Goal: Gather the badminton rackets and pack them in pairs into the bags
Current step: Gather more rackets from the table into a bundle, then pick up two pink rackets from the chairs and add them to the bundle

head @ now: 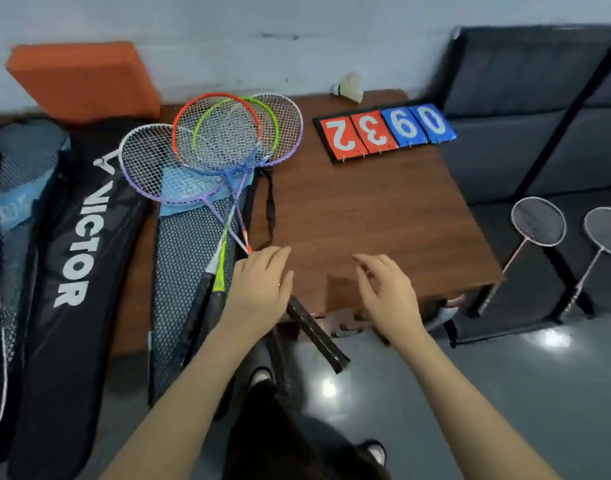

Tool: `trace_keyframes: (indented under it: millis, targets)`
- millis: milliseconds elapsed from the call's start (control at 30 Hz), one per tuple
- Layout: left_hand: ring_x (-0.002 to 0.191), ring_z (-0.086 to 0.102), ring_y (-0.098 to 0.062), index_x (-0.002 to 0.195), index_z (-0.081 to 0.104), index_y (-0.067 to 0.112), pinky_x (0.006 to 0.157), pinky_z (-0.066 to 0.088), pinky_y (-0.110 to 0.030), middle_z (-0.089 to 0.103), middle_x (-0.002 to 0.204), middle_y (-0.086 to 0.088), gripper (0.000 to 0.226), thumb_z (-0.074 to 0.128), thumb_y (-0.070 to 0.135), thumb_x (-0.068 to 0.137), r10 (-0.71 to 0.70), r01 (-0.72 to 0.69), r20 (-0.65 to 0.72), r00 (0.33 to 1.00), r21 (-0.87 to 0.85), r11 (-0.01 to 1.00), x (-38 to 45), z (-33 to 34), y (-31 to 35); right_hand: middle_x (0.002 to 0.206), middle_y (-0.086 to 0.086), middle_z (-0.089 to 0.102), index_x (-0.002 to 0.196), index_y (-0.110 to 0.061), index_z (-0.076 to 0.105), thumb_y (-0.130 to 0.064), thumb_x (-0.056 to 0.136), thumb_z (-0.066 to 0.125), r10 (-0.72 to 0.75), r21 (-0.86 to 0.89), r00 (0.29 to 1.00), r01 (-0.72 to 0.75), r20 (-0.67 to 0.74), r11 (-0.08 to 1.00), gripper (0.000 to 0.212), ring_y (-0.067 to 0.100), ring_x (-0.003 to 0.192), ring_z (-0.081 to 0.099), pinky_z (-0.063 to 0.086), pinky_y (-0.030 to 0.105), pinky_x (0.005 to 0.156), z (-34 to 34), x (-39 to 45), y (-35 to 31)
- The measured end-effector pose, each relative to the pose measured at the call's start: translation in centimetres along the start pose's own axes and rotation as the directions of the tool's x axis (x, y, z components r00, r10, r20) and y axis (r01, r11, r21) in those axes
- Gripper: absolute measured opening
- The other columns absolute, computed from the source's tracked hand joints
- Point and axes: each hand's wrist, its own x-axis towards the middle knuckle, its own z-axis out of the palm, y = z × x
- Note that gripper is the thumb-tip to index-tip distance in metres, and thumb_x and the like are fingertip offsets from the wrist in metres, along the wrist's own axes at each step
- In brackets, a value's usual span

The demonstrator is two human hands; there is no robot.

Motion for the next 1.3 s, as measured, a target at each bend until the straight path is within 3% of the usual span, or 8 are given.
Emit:
trace_keyframes:
  millis: [267, 433, 633, 733, 900, 1033, 1200, 1300]
  targets:
    - [0.120, 0.044, -0.024, 0.131, 0.049, 0.013, 0.098, 0.030, -0.036, 0.051, 0.130, -0.004, 0.039, 0.042, 0.027, 0.095, 0.114, -0.107, 0.150, 0.982, -0.054, 0.993, -3.7, 7.1, 18.1, 0.104, 0.004, 0.065, 0.113, -0.011, 0.064, -0.016, 0.091, 0.053, 0.236, 0.021, 0.968, -0.235, -0.083, 0.972, 0.024, 0.023, 0.093, 0.061, 0.046, 0.031, 0.075, -11.4, -12.0, 14.5]
    - [0.122, 0.040, -0.020, 0.133, 0.045, 0.019, 0.100, 0.027, -0.034, 0.047, 0.133, 0.001, 0.038, 0.040, 0.028, 0.096, 0.114, -0.106, 0.367, 0.923, -0.043, 0.993, -4.9, 13.6, 25.7, 0.111, 0.003, 0.063, 0.116, -0.018, 0.061, -0.021, 0.092, 0.048, 0.509, 0.005, 0.860, -0.509, 0.014, 0.861, 0.027, 0.023, 0.096, 0.059, 0.045, 0.031, 0.076, -15.7, -18.4, 23.1]
    - [0.117, 0.049, -0.022, 0.127, 0.053, 0.017, 0.100, 0.037, -0.038, 0.053, 0.128, -0.004, 0.034, 0.044, 0.025, 0.095, -0.051, 0.097, 0.580, 0.813, -0.049, 0.994, -5.4, 20.4, 28.3, 0.109, 0.009, 0.066, 0.113, -0.010, 0.063, -0.014, 0.091, 0.045, 0.698, 0.083, 0.700, -0.713, 0.154, 0.697, 0.029, 0.027, 0.099, 0.060, 0.049, 0.034, 0.083, -17.2, -20.6, 31.5]
    - [0.117, 0.051, -0.024, 0.123, 0.055, 0.011, 0.100, 0.039, -0.034, 0.055, 0.126, -0.008, 0.031, 0.045, 0.021, 0.096, -0.188, 0.329, 0.696, 0.693, -0.074, 0.942, -5.1, 23.5, 28.9, 0.091, 0.016, 0.067, 0.092, 0.000, 0.065, -0.008, 0.085, 0.043, 0.755, 0.075, 0.616, -0.783, 0.225, 0.617, 0.024, 0.035, 0.088, 0.061, 0.048, 0.034, 0.069, -16.9, -20.6, 35.4]
    - [0.095, 0.054, -0.023, 0.092, 0.059, 0.014, 0.078, 0.036, -0.026, 0.054, 0.089, -0.001, 0.016, 0.044, 0.017, 0.095, -0.341, 0.591, 0.771, 0.537, -0.055, 0.805, -1.7, 29.2, 32.9, 0.067, 0.014, 0.054, 0.063, -0.001, 0.052, -0.005, 0.081, 0.043, 0.824, 0.090, 0.484, -0.873, 0.296, 0.480, 0.020, 0.032, 0.064, 0.045, 0.037, 0.027, 0.059, -17.6, -18.7, 41.4]
    - [0.074, 0.049, -0.021, 0.067, 0.051, 0.013, 0.068, 0.035, -0.029, 0.051, 0.072, -0.009, 0.026, 0.046, 0.016, 0.092, -0.378, 0.647, 0.804, 0.459, -0.010, 0.762, 3.5, 33.6, 36.2, 0.066, 0.014, 0.048, 0.065, 0.000, 0.052, -0.003, 0.079, 0.042, 0.864, 0.110, 0.398, -0.917, 0.307, 0.384, 0.017, 0.018, 0.067, 0.037, 0.034, 0.027, 0.058, -20.4, -16.4, 46.5]
    - [0.094, 0.057, -0.028, 0.094, 0.065, 0.005, 0.082, 0.042, -0.032, 0.061, 0.095, -0.014, 0.021, 0.048, 0.017, 0.093, -0.364, 0.692, 0.807, 0.466, -0.076, 0.718, 11.0, 36.6, 41.7, 0.080, 0.029, 0.056, 0.092, 0.012, 0.058, -0.005, 0.085, 0.041, 0.860, 0.129, 0.401, -0.916, 0.317, 0.380, 0.025, 0.024, 0.064, 0.043, 0.042, 0.036, 0.057, -25.8, -11.8, 53.0]
    - [0.102, 0.058, -0.027, 0.105, 0.065, 0.005, 0.094, 0.045, -0.036, 0.064, 0.106, -0.012, 0.024, 0.050, 0.018, 0.092, -0.347, 0.684, 0.787, 0.510, -0.126, 0.718, 15.4, 38.0, 44.8, 0.089, 0.023, 0.065, 0.101, 0.005, 0.062, -0.008, 0.090, 0.042, 0.868, 0.173, 0.417, -0.908, 0.269, 0.382, 0.026, 0.038, 0.079, 0.060, 0.051, 0.043, 0.075, -28.5, -8.9, 56.5]
